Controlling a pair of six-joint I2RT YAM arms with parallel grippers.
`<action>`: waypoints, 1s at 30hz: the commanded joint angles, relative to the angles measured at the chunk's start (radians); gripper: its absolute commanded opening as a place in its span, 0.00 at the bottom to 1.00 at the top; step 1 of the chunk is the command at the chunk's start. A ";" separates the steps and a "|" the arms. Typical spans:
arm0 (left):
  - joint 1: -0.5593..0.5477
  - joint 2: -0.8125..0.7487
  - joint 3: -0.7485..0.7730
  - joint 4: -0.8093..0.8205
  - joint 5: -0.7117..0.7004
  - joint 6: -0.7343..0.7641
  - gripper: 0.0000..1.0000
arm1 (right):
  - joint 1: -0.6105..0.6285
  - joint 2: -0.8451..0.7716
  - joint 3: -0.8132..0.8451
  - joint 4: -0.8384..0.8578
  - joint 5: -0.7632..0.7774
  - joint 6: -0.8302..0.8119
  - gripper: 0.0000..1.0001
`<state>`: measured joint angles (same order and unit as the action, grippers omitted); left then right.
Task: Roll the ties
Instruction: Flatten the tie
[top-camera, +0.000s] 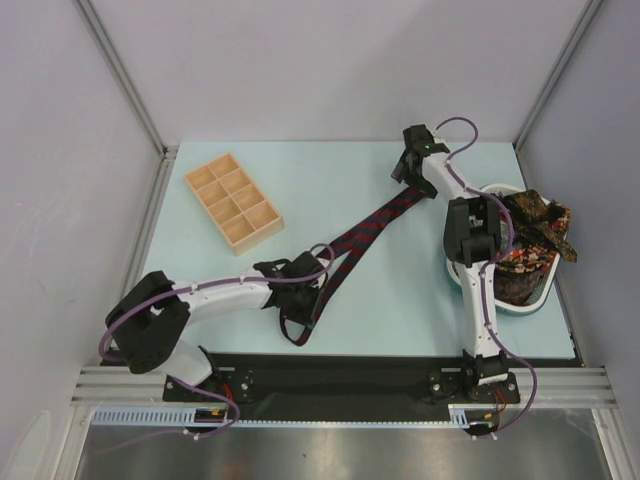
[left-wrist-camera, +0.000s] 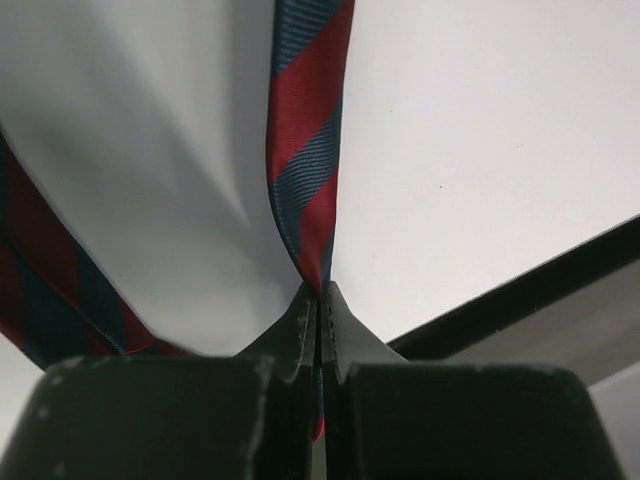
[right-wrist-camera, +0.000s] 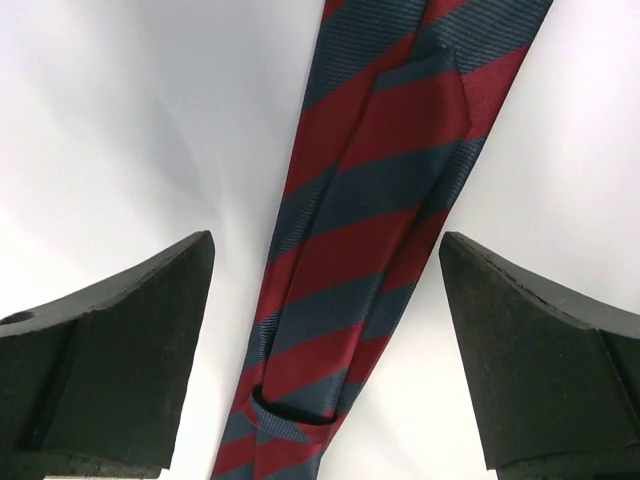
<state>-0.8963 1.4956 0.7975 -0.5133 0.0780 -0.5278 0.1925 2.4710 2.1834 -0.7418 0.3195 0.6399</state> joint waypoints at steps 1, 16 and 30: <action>0.092 -0.061 -0.024 0.051 0.148 0.023 0.00 | 0.028 0.045 0.094 -0.125 0.118 0.007 0.99; 0.413 -0.066 0.120 -0.189 0.247 0.193 0.00 | -0.001 0.066 0.070 -0.082 0.082 -0.037 0.54; 0.467 0.127 0.239 -0.280 0.203 0.310 0.03 | -0.056 0.066 0.108 -0.047 0.038 -0.210 0.34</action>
<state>-0.4297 1.6226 0.9710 -0.7612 0.2909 -0.2604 0.1555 2.5202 2.2501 -0.8017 0.3546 0.5026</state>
